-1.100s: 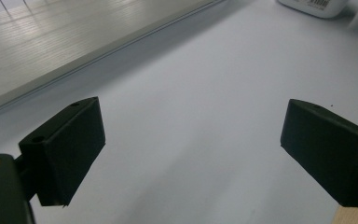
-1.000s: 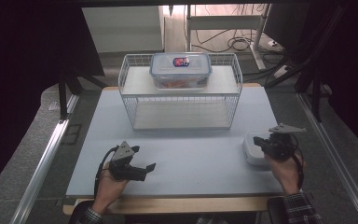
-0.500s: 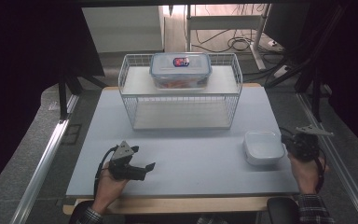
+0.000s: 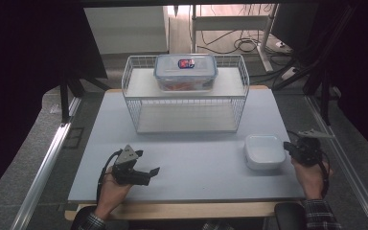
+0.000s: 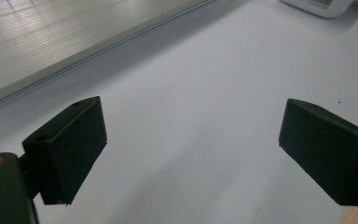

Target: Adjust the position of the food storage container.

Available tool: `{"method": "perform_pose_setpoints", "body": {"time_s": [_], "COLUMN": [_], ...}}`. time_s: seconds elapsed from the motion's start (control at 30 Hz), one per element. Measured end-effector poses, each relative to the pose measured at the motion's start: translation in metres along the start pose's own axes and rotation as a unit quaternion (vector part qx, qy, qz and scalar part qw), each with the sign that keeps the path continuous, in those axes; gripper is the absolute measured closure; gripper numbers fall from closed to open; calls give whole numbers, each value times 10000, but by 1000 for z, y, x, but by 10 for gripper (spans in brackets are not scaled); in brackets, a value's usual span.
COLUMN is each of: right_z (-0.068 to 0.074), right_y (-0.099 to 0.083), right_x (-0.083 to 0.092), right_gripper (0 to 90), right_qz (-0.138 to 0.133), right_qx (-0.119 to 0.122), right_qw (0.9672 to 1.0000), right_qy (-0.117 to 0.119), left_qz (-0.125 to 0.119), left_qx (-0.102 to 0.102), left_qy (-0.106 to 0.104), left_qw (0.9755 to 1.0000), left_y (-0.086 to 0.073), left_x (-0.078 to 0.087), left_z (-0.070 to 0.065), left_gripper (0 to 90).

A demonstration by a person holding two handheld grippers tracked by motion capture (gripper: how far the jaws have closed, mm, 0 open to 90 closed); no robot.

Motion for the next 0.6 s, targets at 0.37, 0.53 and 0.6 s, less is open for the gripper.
{"method": "perform_pose_setpoints", "body": {"time_s": [0.37,0.53,0.6], "right_z": [36,53,59], "right_y": [8,11,12], "right_x": [-7,-10,-11], "right_gripper": [896,896,896], "right_qz": [65,76,69], "right_qx": [210,314,356], "right_qw": [9979,9957,9948], "right_qy": [606,865,950], "left_qz": [31,47,54], "left_qx": [-31,-34,-41], "left_qy": [19,17,17], "left_qw": [10000,10000,10000], "left_y": [0,-1,-1], "left_x": [-1,-1,-2], "left_z": [0,0,-1], "left_gripper": [75,76,76]}}
Point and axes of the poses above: each handheld gripper's, and its own axes: x roughly backward along the jaws, y roughly out of its top, z roughly to its left, the point moved 5 cm from there along -x, roughly forward along the jaws, and after that the axes turned 9 degrees about x, right-handed, at the moved point
